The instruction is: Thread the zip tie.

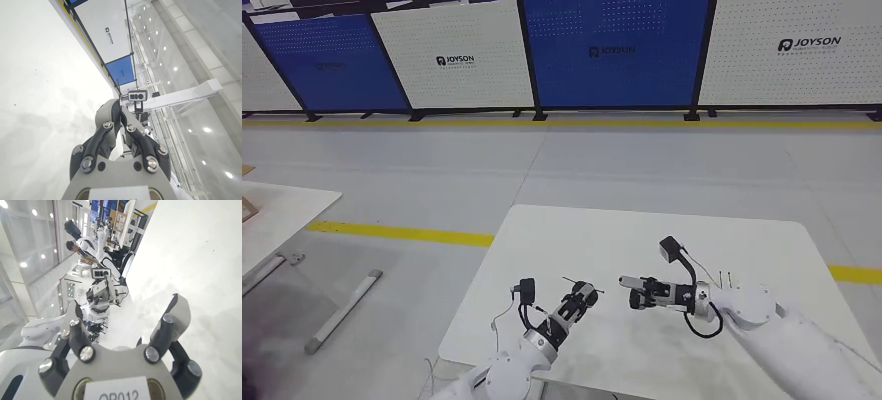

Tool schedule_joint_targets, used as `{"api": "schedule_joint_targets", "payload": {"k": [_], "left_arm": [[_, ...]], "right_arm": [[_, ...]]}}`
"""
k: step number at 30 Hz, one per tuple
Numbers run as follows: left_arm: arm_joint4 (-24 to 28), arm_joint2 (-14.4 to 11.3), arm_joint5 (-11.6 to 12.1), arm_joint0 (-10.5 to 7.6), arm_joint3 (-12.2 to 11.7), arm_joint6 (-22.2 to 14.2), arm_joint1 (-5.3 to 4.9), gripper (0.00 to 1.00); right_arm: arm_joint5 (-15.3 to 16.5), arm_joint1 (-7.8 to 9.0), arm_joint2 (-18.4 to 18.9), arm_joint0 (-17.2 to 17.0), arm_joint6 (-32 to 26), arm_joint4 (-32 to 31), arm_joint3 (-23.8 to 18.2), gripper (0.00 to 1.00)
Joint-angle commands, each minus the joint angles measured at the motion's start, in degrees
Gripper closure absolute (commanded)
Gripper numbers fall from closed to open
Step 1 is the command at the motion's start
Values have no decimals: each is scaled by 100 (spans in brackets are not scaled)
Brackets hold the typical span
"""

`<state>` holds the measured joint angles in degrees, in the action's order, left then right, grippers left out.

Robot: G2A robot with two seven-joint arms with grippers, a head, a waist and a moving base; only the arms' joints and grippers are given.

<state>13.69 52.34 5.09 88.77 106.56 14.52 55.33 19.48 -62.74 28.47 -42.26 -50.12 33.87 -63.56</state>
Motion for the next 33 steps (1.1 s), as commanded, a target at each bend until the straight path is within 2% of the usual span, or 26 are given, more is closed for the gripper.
{"api": "schedule_joint_targets", "payload": {"k": [1,5,7,9,14,17,26,33], "left_arm": [[0,0,0,0,0,0,0,100],[0,0,0,0,0,0,0,100],[-15,-1,-8,-16,-21,-20,15,100],[-44,-11,-1,-23,-30,10,41,100],[82,-24,19,-38,13,48,109,100],[298,30,55,-52,20,29,135,100],[298,30,55,-52,20,29,135,100],[51,-97,7,-98,-101,-36,219,100]], "right_arm": [[0,0,0,0,-2,2,1,0],[0,0,0,0,-2,2,1,0],[0,-11,88,-108,152,147,-51,0],[0,-36,277,-238,-344,580,-162,0],[0,-205,797,-498,-960,921,58,0],[0,-370,814,-500,-880,620,339,0],[0,-370,814,-500,-880,620,339,0],[-67,-377,806,-547,-796,556,258,0]]}}
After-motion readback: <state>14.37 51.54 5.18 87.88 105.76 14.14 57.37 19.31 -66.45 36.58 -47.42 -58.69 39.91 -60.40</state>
